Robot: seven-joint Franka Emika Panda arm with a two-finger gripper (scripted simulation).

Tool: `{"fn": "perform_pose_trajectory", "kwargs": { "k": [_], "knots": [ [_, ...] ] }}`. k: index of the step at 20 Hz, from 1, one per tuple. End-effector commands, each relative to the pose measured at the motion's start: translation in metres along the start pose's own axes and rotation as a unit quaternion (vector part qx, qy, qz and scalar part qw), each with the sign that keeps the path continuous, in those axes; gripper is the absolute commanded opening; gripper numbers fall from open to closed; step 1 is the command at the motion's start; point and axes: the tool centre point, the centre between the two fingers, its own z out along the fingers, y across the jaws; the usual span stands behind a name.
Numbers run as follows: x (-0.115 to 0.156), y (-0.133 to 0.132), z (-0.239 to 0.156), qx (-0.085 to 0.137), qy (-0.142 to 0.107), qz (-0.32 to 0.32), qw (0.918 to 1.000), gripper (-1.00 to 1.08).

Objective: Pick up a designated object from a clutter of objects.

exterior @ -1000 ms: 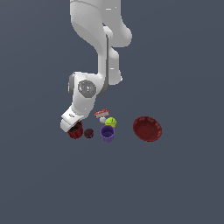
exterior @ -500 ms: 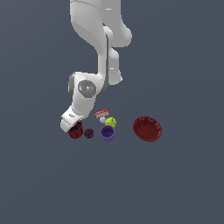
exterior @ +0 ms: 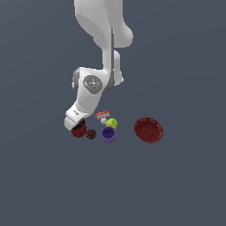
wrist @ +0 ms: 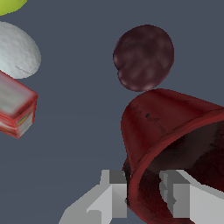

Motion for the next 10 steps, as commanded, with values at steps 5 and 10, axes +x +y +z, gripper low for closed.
{"fn": "perform_pose_trajectory", "kwargs": {
  "k": [5, 10],
  "knots": [
    [0.011, -0.017, -0.048, -0.001, 0.001, -0.001, 1.0, -1.0],
    [0.021, -0.036, -0.099, -0.001, 0.001, -0.002, 1.0, -1.0]
  ]
}}
